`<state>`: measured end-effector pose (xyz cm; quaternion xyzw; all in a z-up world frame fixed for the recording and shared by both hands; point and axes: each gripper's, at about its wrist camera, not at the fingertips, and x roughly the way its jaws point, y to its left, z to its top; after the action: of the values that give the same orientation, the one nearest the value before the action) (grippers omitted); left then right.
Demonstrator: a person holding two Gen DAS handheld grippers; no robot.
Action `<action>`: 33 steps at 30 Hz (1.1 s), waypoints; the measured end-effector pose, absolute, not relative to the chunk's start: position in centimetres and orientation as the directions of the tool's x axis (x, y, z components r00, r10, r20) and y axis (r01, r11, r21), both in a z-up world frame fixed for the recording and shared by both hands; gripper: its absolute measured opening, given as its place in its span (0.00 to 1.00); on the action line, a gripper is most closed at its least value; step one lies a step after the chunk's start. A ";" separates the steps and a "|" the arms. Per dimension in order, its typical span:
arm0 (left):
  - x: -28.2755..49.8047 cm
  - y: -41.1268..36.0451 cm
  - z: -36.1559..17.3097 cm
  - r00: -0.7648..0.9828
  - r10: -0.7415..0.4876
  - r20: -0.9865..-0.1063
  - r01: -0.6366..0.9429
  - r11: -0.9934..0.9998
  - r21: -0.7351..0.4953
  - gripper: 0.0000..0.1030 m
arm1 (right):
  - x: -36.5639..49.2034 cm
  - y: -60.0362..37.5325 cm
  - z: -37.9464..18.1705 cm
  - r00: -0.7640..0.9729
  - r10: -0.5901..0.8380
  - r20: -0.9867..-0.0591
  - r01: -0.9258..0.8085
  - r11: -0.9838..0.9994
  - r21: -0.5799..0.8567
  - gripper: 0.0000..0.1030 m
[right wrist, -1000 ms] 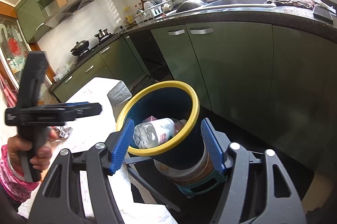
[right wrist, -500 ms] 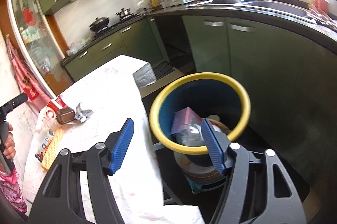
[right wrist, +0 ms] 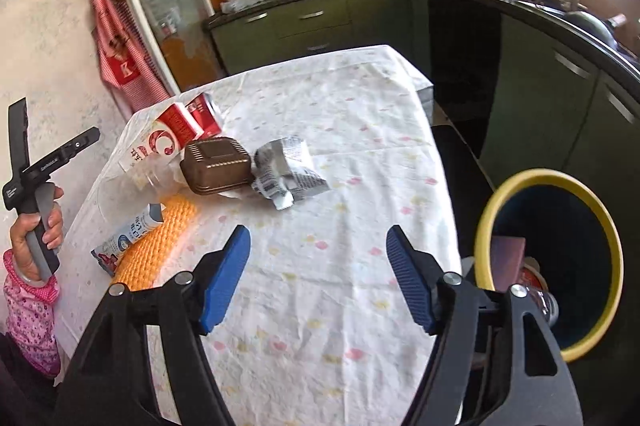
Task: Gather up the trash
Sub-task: 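Move the right gripper to the foil wrapper and grasp it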
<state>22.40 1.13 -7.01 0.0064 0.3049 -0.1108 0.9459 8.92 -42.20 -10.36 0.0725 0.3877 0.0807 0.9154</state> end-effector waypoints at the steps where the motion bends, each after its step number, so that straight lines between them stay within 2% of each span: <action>1: 22.6 1.6 -7.6 0.784 -0.209 -0.584 0.208 0.976 -0.070 0.95 | 9.8 -41.5 -10.4 0.680 0.209 -0.703 -0.121 0.977 0.174 0.68; 7: 23.2 1.9 -8.9 0.769 -0.230 -0.597 0.203 0.973 -0.112 0.95 | 14.7 -38.9 -11.2 0.624 0.200 -0.756 -0.230 0.971 0.067 0.70; 19: 22.9 0.9 -9.3 0.761 -0.221 -0.610 0.214 0.973 -0.086 0.95 | 19.6 -37.5 -13.9 0.534 0.200 -0.821 -0.293 0.955 0.041 0.70; 22: 22.7 0.6 -9.3 0.762 -0.221 -0.609 0.219 0.973 -0.080 0.95 | 19.7 -37.5 -13.9 0.533 0.202 -0.822 -0.293 0.955 0.044 0.62; 24: 22.7 0.5 -9.3 0.760 -0.223 -0.611 0.220 0.972 -0.080 0.95 | 19.7 -37.4 -13.9 0.527 0.213 -0.823 -0.295 0.954 0.058 0.49; 26: 22.7 0.5 -9.3 0.759 -0.223 -0.611 0.220 0.972 -0.082 0.95 | 19.6 -37.3 -13.8 0.529 0.213 -0.821 -0.295 0.954 0.057 0.43; 33: 22.6 0.5 -9.2 0.759 -0.225 -0.610 0.220 0.972 -0.084 0.95 | 18.2 -37.5 -12.4 0.562 0.242 -0.791 -0.279 0.956 0.094 0.35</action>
<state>22.61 0.52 -9.23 -0.0035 0.3259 -0.1187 0.9379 18.21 -37.53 -12.43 -0.0209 0.4442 0.1475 0.8835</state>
